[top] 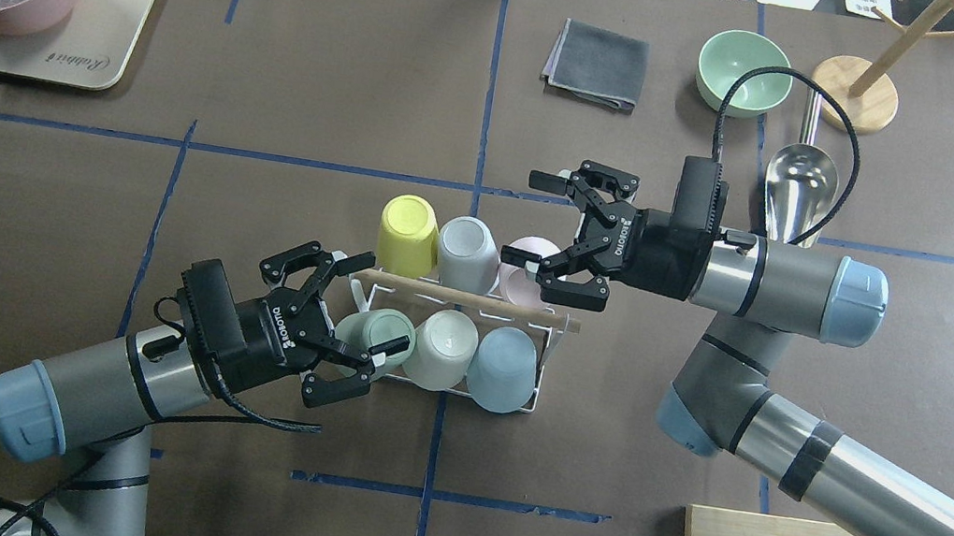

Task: Place cup on cup holder

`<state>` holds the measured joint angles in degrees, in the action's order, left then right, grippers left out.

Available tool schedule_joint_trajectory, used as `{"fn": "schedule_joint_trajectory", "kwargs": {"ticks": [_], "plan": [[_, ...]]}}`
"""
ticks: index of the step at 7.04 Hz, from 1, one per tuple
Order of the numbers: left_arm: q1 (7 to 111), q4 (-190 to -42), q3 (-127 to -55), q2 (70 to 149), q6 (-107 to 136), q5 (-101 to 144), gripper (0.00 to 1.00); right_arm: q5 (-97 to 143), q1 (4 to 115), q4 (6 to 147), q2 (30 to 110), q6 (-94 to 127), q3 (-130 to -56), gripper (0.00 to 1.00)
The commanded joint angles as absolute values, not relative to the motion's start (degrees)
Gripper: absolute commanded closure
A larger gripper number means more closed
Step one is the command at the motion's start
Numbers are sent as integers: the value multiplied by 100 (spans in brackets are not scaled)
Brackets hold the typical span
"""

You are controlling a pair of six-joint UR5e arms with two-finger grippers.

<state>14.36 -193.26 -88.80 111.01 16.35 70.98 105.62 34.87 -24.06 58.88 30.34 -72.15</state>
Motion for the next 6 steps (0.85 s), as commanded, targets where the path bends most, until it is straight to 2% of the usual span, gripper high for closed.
{"fn": "schedule_joint_trajectory", "kwargs": {"ticks": [1, 2, 4, 6], "plan": [[1581, -19292, -9261, 11083, 1652, 7102, 0, 10635, 3796, -2182, 5819, 3593, -7242, 0], [1730, -19179, -9342, 11083, 1678, 7102, 0, 10783, 4084, -1814, 5714, 3664, -7251, 0], [2318, -17963, -9718, 11083, 1696, 7172, 0, 11214, 4543, -813, 5477, 3945, -7295, 0], [2923, -17028, -9888, 11092, 2464, 7782, 0, 11398, 4763, 896, 5476, 3955, -7810, 0]]}}
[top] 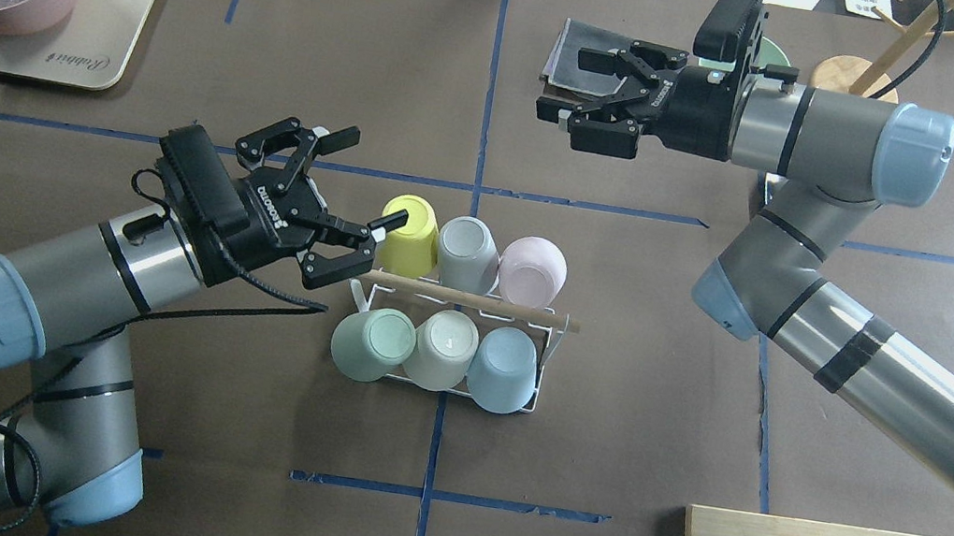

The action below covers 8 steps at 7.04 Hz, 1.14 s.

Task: Place cup on cup holder

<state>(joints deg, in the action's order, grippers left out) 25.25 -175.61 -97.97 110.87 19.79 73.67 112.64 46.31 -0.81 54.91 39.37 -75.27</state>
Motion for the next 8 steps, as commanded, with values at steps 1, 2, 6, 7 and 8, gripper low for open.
{"fn": "schedule_joint_trajectory", "kwargs": {"ticks": [1, 2, 6, 7, 8], "plan": [[3510, -16468, -9905, 11118, 2766, 8440, 0, 11530, 4912, 1740, 5476, 3946, -8092, 0], [4264, -15661, -9905, 11109, 2873, 9395, 0, 11801, 5061, 2732, 5493, 3929, -8382, 0], [4948, -12113, -11166, 10550, 2795, 10423, 0, 12522, 5491, 6188, 5493, 3867, -8885, 0], [4948, -11233, -11406, 10477, 2795, 10537, 0, 12716, 5598, 6805, 5528, 3780, -8894, 0], [4948, -10441, -11417, 10442, 2786, 10573, 0, 12831, 5686, 7334, 5572, 3318, -8912, 0]]}}
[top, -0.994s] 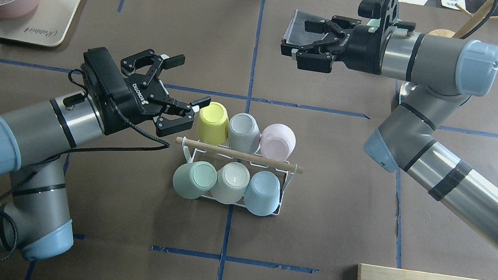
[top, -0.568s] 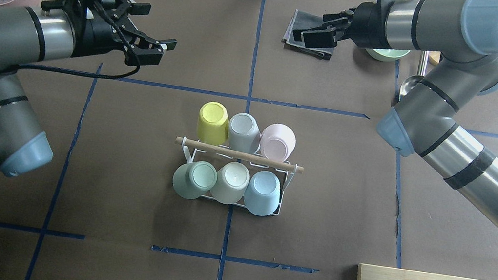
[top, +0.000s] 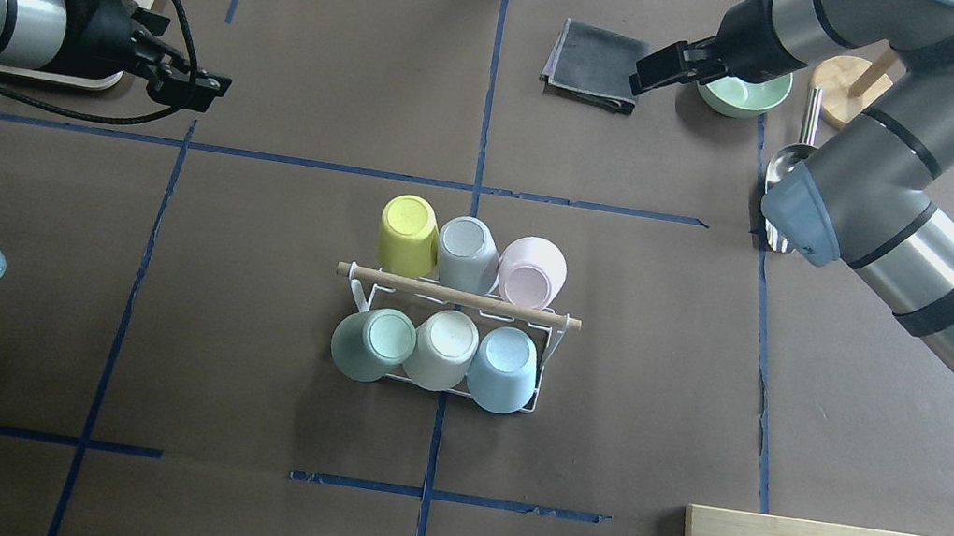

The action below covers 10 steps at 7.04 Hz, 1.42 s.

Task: Place cup on cup holder

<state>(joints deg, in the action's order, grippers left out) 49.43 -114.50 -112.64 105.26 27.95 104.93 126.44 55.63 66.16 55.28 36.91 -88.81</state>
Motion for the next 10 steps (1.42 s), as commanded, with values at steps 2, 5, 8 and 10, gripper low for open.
{"fn": "schedule_joint_trajectory", "kwargs": {"ticks": [2, 5, 8, 10], "plan": [[5131, -9950, -11321, 10389, 2812, 11071, 0, 13103, 6071, 8703, 5651, 1837, -8912, 0], [6454, -10001, -10210, 9802, 2795, 12447, 0, 13341, 6852, 10410, 5940, -177, -8921, 0], [7827, -10011, -9292, 9187, 2160, 13693, 0, 13229, 7740, 10749, 6729, -474, -8956, 0], [8732, -9949, -9054, 9105, 1056, 13641, 0, 13306, 8259, 10749, 7214, -483, -8939, 0]]}}
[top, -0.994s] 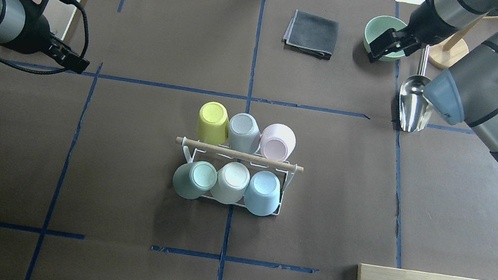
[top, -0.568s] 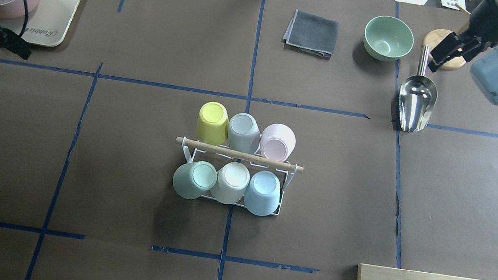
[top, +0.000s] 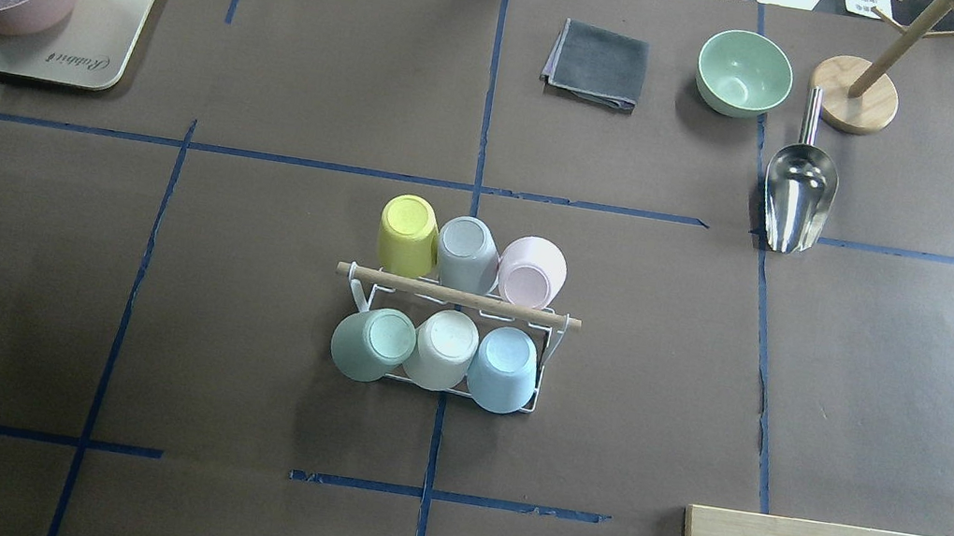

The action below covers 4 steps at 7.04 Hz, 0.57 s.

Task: Place cup on cup holder

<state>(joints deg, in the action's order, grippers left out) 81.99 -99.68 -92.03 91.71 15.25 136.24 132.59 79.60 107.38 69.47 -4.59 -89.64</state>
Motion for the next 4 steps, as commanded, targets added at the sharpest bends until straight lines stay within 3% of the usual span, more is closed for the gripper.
{"fn": "schedule_joint_trajectory", "kwargs": {"ticks": [1, 4], "plan": [[8806, -9941, -9053, 9105, 776, 13658, 0, 13315, 8584, 10732, 7512, -501, -8938, 0], [9227, -8250, -9123, 9105, -802, 13580, 0, 13246, 9200, 10696, 8565, -1348, -9262, 0]]}}
